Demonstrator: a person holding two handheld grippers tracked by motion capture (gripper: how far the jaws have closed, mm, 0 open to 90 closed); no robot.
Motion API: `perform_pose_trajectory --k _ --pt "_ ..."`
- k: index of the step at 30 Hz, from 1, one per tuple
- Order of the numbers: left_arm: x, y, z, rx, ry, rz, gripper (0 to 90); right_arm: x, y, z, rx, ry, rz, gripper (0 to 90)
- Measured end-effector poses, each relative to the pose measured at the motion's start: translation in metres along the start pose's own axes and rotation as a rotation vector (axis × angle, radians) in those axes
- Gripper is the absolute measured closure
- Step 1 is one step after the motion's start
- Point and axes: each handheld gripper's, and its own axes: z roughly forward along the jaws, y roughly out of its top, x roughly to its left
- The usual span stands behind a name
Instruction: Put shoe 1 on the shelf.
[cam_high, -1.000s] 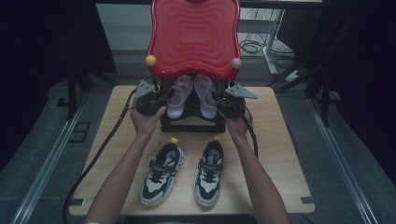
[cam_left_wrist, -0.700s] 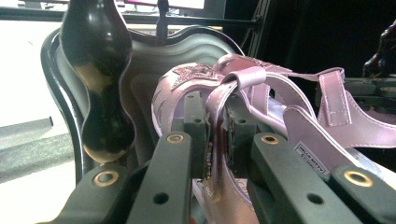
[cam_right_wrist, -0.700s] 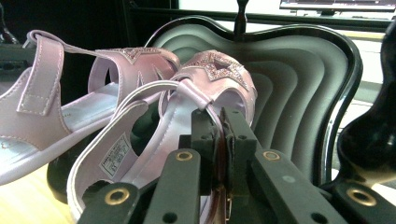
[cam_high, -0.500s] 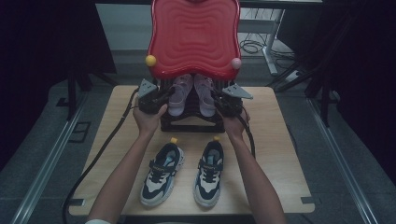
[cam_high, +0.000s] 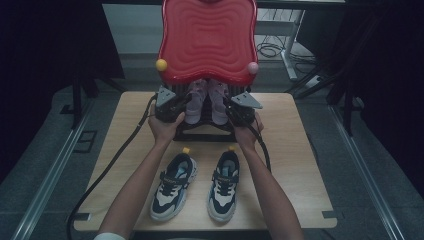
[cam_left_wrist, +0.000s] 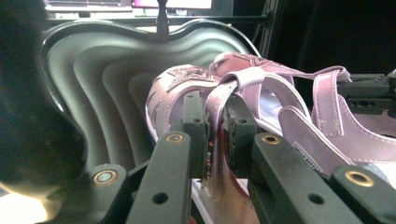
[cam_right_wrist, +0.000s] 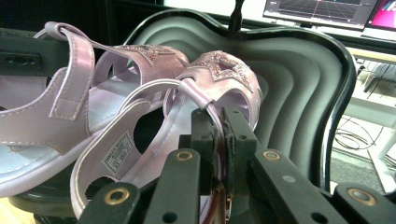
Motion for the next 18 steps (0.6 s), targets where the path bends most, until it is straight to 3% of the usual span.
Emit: perform_pose_trajectory --k 6,18 --pt "-0.006 -0.008 0.004 0.021 0.007 0.048 80.2 0.003 -0.008 0.006 0.036 -0.002 -0.019 84.3" --pt "-0.008 -0.015 0.007 0.032 -0.007 0.038 79.1 0.004 -0.012 0.007 0.042 0.008 -0.016 83.7"
